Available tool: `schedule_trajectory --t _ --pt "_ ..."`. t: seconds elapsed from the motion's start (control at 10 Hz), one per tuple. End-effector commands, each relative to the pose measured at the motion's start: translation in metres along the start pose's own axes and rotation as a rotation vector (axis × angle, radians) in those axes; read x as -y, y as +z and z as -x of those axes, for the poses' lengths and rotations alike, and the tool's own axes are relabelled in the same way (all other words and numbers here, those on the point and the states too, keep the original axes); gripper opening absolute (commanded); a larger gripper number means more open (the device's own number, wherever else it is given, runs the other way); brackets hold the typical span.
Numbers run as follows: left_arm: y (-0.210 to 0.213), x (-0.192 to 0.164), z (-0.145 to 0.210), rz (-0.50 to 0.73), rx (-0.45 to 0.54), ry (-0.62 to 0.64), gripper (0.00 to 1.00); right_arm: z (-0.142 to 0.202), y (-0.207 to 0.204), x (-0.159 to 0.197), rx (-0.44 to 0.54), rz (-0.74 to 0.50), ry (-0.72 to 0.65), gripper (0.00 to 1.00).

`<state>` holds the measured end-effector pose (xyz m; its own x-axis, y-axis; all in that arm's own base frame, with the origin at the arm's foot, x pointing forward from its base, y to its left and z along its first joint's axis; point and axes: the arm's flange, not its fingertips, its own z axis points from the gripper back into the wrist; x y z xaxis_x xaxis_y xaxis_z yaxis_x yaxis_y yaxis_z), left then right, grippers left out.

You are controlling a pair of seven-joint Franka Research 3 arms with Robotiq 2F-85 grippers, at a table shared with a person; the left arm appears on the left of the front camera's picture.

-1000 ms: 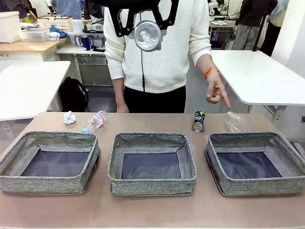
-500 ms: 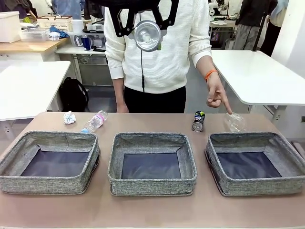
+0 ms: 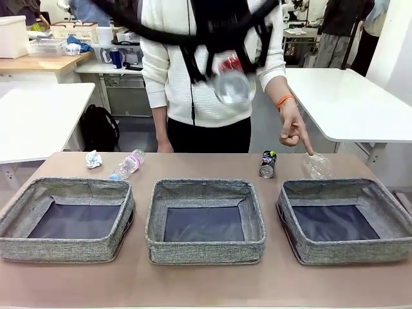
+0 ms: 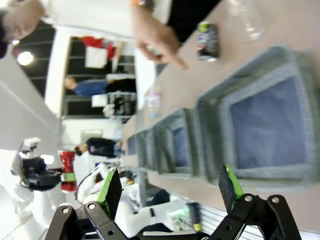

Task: Sort the waste into the appropriate baskets.
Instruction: Place the picked waste into the Fabric basket indicated by the person.

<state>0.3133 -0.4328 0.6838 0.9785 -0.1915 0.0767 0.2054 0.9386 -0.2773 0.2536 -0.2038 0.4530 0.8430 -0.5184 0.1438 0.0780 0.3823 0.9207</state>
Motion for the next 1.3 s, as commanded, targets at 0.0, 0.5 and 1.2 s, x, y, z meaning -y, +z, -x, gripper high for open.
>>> schedule_trajectory --t 0.0,0.5,1.2 --pt "-0.076 -0.011 0.021 0.065 0.061 -0.04 0.28 -0.015 0.069 0.031 0.025 0.129 0.11 1.0" --pt "-0.218 0.089 -0.054 0.284 0.068 -0.114 0.28 -0.003 0.113 0.041 0.094 0.178 0.089 1.0" --pt "-0.287 0.157 -0.064 0.154 0.041 -0.223 0.28 -0.003 0.113 0.041 0.094 0.178 0.089 1.0"
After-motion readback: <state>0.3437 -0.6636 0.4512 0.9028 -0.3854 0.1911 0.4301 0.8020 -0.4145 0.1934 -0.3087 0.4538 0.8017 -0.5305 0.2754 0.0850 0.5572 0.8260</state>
